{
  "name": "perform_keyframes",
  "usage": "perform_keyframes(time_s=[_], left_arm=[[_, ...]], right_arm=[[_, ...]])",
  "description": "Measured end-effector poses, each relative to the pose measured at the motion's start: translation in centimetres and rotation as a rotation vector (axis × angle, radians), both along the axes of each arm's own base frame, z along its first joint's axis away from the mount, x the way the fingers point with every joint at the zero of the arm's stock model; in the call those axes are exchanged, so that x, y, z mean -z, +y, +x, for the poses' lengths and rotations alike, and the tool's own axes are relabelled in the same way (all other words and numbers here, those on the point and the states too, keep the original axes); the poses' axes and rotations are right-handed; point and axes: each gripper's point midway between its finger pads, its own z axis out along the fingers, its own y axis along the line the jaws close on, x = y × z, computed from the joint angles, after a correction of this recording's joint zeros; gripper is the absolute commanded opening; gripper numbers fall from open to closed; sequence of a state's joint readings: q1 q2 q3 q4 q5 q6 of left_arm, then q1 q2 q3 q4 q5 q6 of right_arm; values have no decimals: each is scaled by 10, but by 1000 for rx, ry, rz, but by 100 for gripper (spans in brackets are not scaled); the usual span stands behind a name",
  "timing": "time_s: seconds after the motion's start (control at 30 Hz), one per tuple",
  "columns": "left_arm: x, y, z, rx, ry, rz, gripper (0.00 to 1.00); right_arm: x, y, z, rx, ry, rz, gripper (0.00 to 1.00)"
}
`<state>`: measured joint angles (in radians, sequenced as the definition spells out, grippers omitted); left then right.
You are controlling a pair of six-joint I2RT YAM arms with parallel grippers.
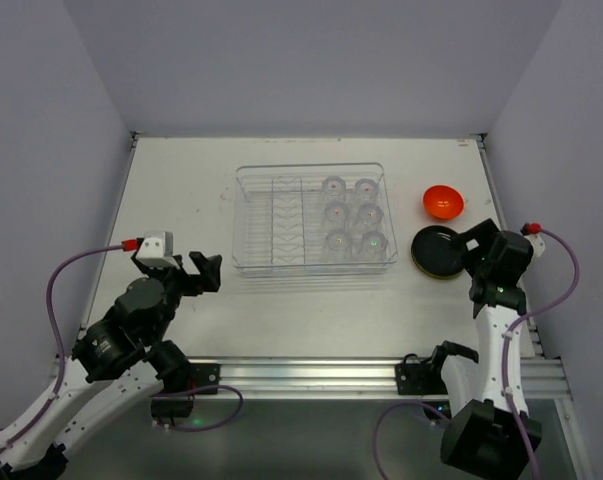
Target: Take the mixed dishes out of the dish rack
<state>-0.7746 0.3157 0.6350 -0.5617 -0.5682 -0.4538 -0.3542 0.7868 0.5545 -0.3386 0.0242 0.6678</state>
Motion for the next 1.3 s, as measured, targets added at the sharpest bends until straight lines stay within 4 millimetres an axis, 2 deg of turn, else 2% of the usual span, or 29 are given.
perform_keyframes(time_s=[0.07,0.13,0.37,0.53,0.67,0.8,0.87,1.03,1.13,1.3], left_arm=[[4,6,2,-45,16,4,100],[10,14,4,-104,40,14,100],[29,43,14,-303,123,66,100],[49,60,25,-439,219,112,100],[55,64,29,-519,292,136,100],[54,53,33,-481,351,160,100],[52,47,34,-446,362,168,100],[54,42,34,-391,378,197,100],[52,42,33,-379,369,196,100],[36,43,27,-345,286,131,100]], right_arm=[[-11,1,5,-16,-32,-6,99],[-13,2,8,-25,-33,-5,99],[-5,8,17,-73,-1,31,99],[1,7,32,-102,46,61,99],[-1,6,36,-101,36,59,99],[-10,3,44,-95,4,54,99],[-16,0,54,-94,2,56,99],[-25,-16,97,-81,17,75,97],[-16,-27,121,-66,52,91,93],[10,-42,147,-40,139,106,91]])
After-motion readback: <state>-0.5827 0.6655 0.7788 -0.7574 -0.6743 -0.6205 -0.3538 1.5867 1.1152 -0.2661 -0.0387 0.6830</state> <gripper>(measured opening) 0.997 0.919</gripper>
